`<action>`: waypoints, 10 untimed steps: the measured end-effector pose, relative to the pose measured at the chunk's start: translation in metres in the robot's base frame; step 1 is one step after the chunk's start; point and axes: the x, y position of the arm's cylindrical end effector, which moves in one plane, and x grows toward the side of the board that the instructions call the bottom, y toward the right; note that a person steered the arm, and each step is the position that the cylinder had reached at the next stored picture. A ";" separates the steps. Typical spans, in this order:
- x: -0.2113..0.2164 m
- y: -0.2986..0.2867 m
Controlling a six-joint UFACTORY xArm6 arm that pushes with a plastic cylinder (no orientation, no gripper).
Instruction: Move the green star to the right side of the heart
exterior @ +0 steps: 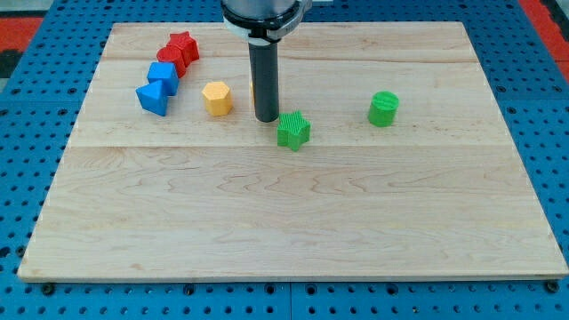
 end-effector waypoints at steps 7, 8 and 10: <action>0.066 0.031; 0.045 0.030; 0.019 0.054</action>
